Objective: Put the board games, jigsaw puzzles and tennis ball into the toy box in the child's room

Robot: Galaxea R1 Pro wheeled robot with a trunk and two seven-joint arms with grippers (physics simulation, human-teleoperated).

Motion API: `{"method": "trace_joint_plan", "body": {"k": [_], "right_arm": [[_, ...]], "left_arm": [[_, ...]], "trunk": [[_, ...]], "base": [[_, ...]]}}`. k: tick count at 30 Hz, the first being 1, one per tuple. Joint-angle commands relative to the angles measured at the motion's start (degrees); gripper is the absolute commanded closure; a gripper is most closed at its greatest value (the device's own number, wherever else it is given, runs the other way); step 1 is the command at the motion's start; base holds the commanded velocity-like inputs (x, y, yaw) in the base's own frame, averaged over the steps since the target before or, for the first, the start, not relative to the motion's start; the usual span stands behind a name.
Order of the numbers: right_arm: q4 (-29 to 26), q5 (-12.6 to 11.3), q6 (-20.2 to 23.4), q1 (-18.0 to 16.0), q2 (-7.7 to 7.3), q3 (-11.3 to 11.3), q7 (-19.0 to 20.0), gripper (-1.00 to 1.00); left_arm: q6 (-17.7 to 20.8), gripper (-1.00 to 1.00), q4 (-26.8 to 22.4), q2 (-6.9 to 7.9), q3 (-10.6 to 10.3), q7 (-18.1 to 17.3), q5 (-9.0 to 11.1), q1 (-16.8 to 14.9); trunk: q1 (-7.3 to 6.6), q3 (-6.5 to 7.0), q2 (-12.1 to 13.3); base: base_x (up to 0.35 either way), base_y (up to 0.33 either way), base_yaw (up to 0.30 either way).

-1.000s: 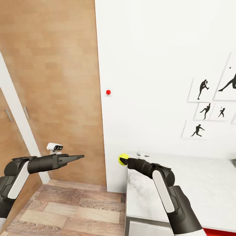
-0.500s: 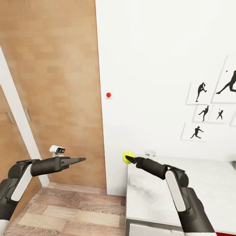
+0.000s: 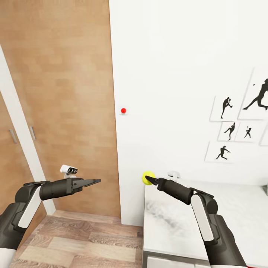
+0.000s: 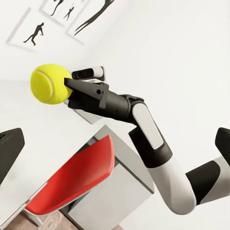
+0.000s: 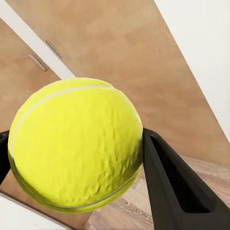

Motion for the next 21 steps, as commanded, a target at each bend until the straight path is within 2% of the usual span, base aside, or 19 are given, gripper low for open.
{"method": "trace_joint_plan", "body": {"k": [1, 21], "right_arm": [[0.0, -0.2, 0.5, 0.0, 0.05, -0.2, 0.3, 1.0], [0.1, -0.2, 0.2, 0.0, 0.33, -0.2, 1.0, 1.0]], "left_arm": [[0.5, -1.0, 0.0, 0.02, 0.0, -0.1, 0.2, 0.0], [0.6, -1.0, 0.0, 0.03, 0.1, -0.1, 0.1, 0.0]], "trunk": [[0.03, 0.07, 0.0], [0.03, 1.95, 0.0]], "base": [[0.0, 0.0, 0.0], [0.0, 0.0, 0.0]]}}
